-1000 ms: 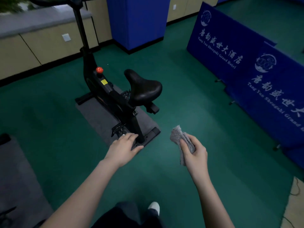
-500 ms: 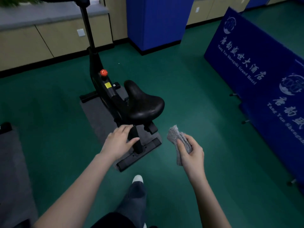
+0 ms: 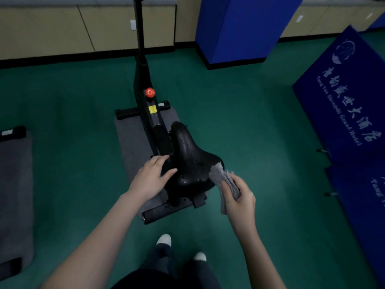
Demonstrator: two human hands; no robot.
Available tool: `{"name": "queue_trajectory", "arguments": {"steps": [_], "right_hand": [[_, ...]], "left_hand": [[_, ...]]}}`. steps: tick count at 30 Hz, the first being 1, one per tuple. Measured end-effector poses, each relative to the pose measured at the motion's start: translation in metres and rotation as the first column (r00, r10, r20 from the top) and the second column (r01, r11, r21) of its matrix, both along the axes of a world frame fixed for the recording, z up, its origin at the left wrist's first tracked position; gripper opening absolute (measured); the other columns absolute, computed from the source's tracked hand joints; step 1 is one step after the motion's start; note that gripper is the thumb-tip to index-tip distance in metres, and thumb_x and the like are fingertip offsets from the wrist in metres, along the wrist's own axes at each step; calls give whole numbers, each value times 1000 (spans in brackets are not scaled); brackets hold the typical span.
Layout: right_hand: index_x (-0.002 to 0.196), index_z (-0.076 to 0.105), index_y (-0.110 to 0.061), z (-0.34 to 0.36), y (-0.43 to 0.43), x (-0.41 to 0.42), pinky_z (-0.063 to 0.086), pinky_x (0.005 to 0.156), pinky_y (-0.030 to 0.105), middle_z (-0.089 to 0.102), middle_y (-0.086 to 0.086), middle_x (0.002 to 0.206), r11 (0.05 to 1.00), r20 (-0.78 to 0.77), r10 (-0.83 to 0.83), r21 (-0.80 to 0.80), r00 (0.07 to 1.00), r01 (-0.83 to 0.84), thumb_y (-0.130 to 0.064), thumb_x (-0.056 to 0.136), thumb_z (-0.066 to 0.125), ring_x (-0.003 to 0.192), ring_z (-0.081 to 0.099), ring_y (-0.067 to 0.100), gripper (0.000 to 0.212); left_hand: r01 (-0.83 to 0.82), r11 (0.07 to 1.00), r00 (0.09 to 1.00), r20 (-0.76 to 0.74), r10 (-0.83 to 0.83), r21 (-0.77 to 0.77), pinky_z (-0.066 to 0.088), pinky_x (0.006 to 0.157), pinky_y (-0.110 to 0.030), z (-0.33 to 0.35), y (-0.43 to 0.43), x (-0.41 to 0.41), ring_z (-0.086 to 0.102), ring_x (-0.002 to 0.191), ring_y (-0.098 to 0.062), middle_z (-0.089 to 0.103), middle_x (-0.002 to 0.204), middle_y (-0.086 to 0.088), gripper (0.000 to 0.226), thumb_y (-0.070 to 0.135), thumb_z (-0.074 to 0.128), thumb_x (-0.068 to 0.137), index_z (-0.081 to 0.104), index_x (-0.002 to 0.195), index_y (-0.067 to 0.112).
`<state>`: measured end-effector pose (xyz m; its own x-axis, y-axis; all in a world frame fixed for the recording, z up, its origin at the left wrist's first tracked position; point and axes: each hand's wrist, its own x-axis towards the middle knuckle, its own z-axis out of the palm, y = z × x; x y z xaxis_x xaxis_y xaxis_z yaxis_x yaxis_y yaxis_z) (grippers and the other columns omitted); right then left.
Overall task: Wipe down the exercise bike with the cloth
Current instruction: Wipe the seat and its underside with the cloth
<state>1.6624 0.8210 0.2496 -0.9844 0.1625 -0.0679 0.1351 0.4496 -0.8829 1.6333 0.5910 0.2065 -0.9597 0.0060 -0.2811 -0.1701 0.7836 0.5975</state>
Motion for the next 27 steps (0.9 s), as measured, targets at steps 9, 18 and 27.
{"name": "queue_trajectory", "arguments": {"steps": [9, 18, 27], "right_hand": [[114, 65, -15, -12, -4, -101, 36, 104, 14, 55, -27, 111, 956, -127, 290, 80, 949, -281, -7, 91, 63, 111, 48, -18, 25], [110, 68, -2, -48, -69, -195, 41, 105, 36, 65, 11, 115, 630, -275, 776, 309, 568, -712, -2, 86, 66, 114, 57, 26, 24], [103, 71, -3, -77, -103, -243, 37, 106, 33, 69, 11, 105, 277, -178, 960, 489, 216, -827, -3, 84, 65, 106, 61, 28, 20]], "left_hand": [[-342, 882, 939, 82, 334, 324, 35, 96, -20, -23, 16, -47, 51, 115, -9, 52, 134, 0, 46, 38, 53, 94, 47, 137, 24], [-511, 626, 827, 140, 544, 589, 47, 101, -39, -54, 21, -62, 66, 98, -12, 72, 103, 7, 43, 0, 67, 85, 63, 102, 40], [-537, 512, 790, 187, 584, 670, 46, 91, -24, -58, 27, -54, 65, 96, -12, 71, 99, -5, 34, 5, 68, 84, 67, 106, 32]]}}
